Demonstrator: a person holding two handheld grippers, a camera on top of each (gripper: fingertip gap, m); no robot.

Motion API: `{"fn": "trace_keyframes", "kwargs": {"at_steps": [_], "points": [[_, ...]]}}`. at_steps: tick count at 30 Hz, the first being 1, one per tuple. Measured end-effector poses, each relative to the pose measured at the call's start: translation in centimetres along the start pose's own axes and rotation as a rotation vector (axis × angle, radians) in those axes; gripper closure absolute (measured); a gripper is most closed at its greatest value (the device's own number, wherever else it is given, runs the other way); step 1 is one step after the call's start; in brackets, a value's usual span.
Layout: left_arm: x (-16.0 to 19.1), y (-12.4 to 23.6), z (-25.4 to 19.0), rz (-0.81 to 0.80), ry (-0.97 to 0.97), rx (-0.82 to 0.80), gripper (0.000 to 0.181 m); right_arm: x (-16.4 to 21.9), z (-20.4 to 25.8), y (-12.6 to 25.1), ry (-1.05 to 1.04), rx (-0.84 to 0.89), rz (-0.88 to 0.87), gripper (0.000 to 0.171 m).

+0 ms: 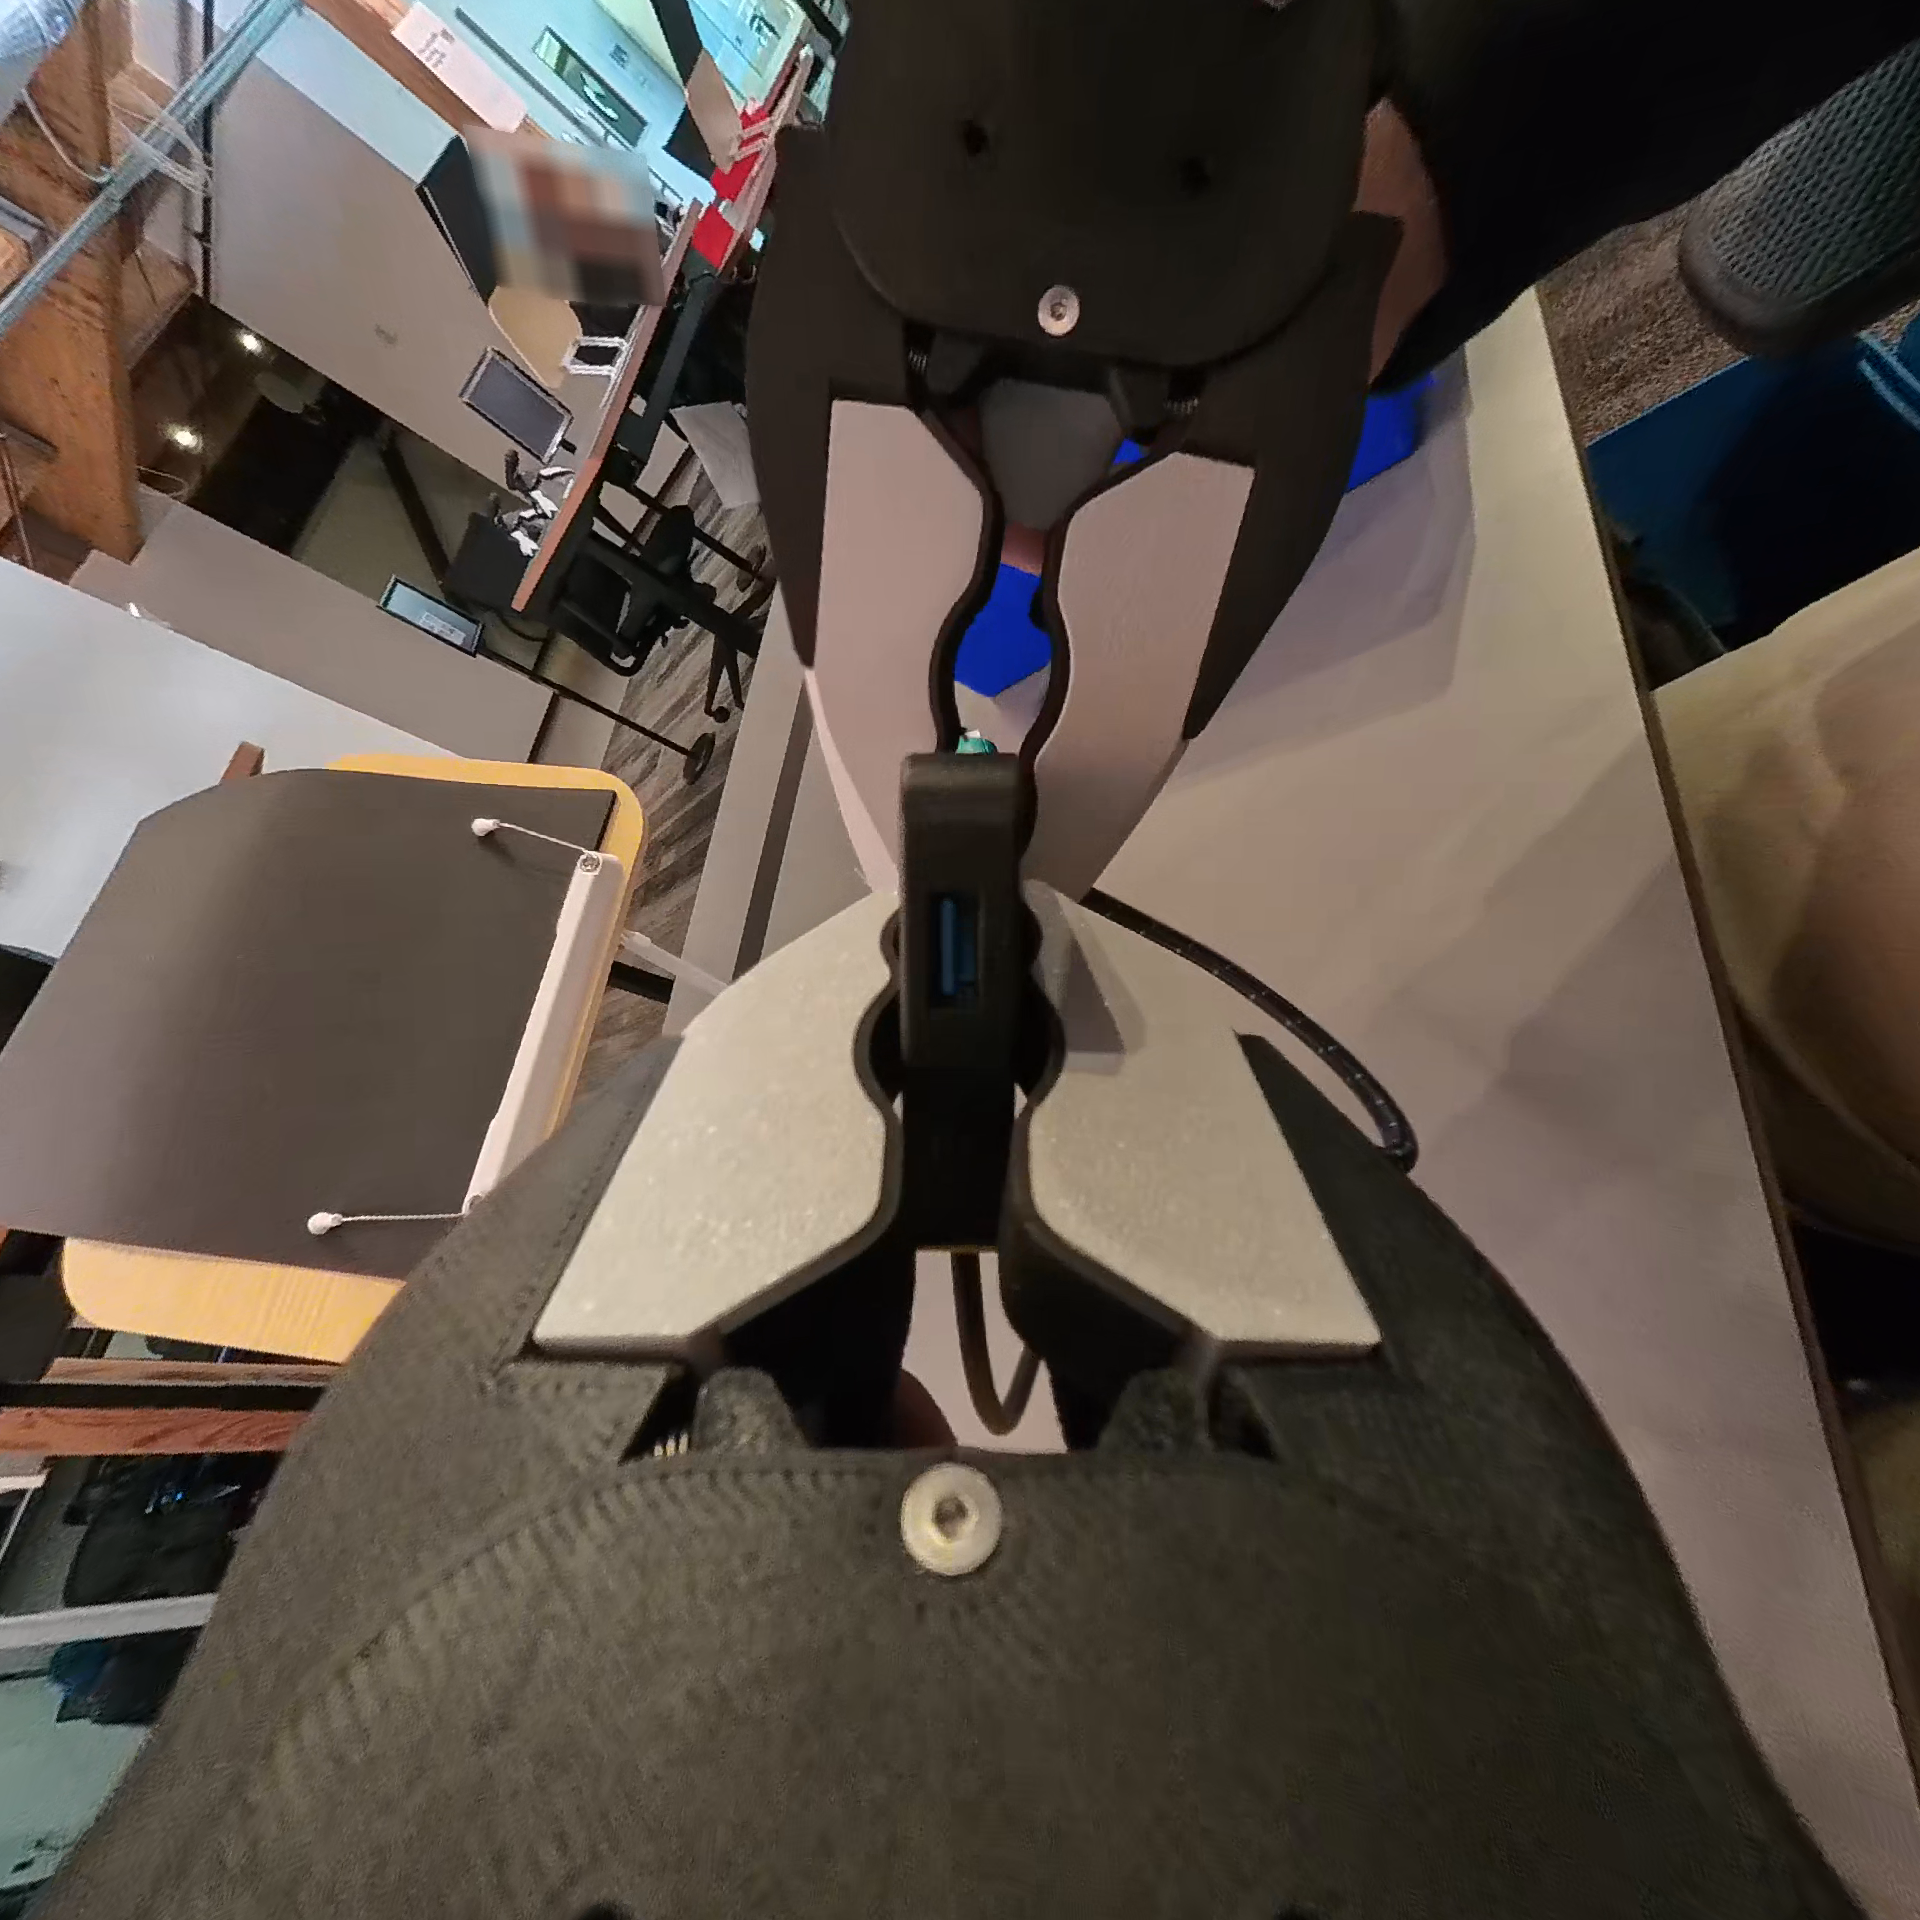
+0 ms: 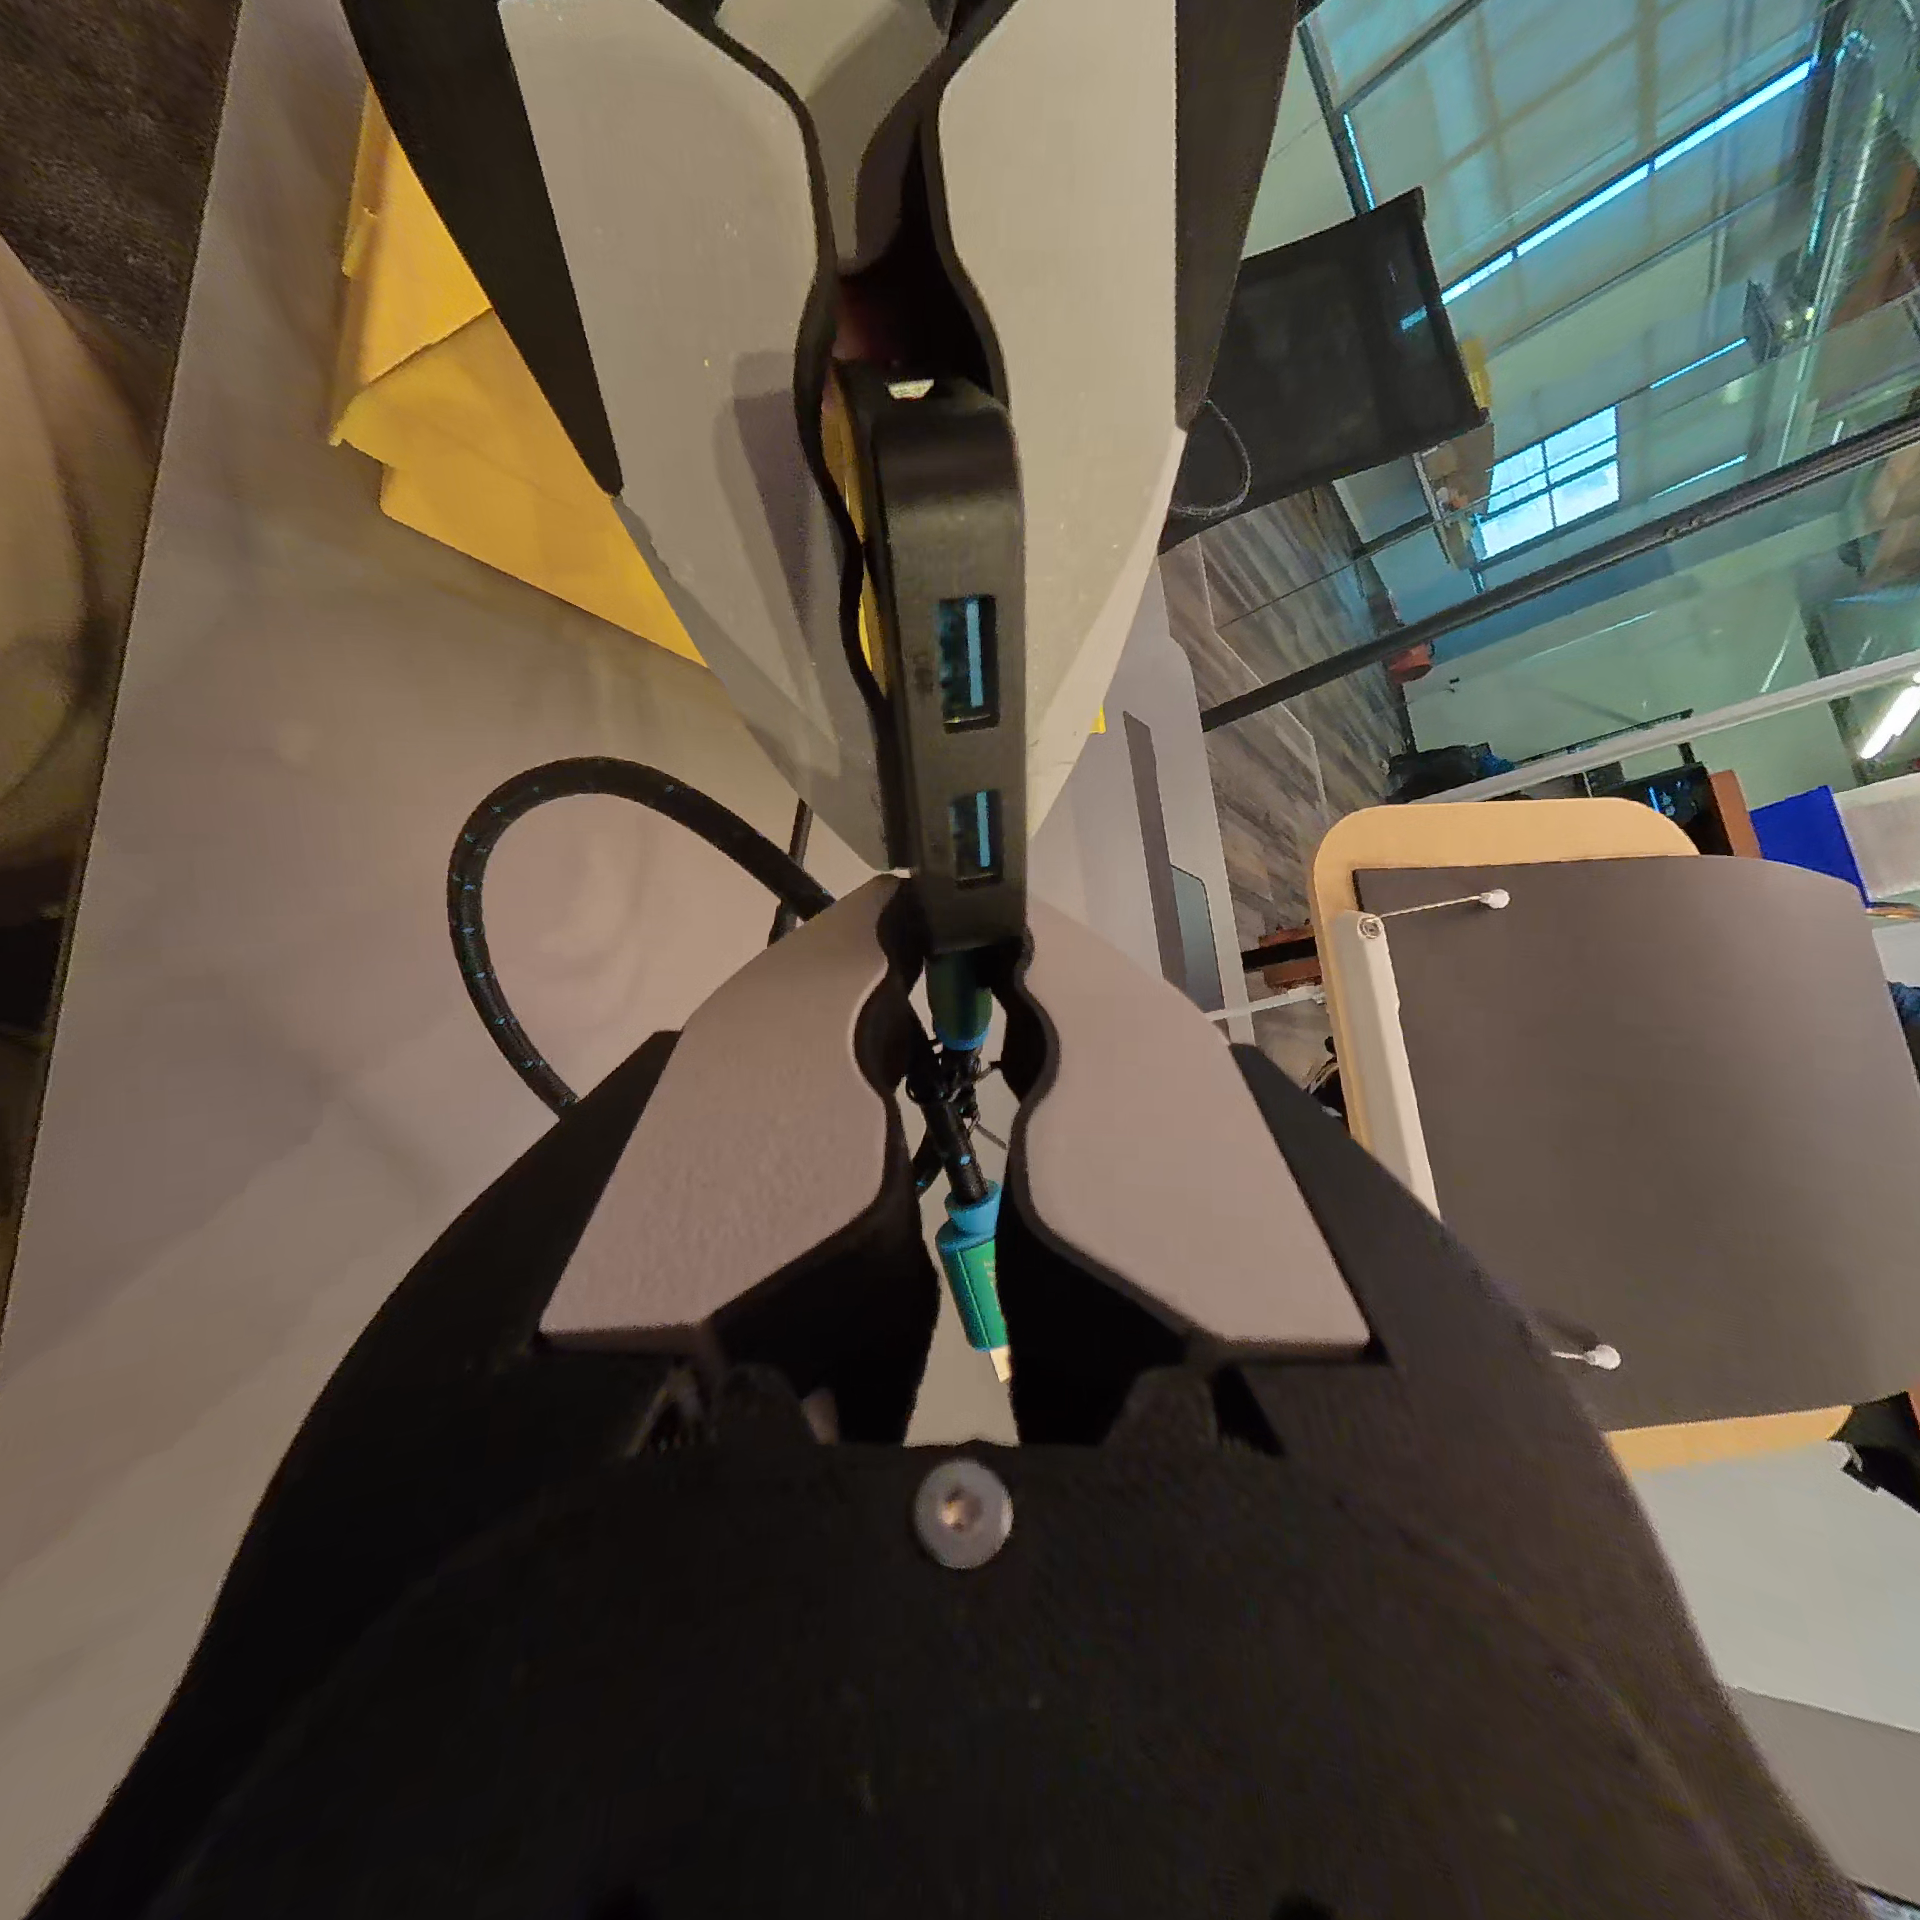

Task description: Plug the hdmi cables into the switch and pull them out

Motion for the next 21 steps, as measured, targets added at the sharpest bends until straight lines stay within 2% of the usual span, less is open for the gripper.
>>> {"fn": "trace_keyframes", "kwargs": {"at_steps": [11,18,21], "points": [[0.0,0.0,-0.3,-0.051,0.081,0.052,0.167,0.4,0.4,0.6,0.016,-0.079,0.011,0.159],[-0.7,0.8,-0.4,-0.091,0.106,0.079,0.167,-0.9,0.4,0.9,-0.056,-0.124,0.009,0.159],[-1.1,0.1,-1.2,-0.061,0.064,0.105,0.167,-0.6,1.4,0.6,-0.056,-0.176,0.041,0.152]]}}
Point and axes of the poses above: each gripper's, where its closed fingertips meet, y back along the fingers, x out of its underside, z = x × y across the jaws, the point moved 1 cm from there along y, back along the fingers, and after that the axes turned 13 degrees about x, right-handed, at the moved point
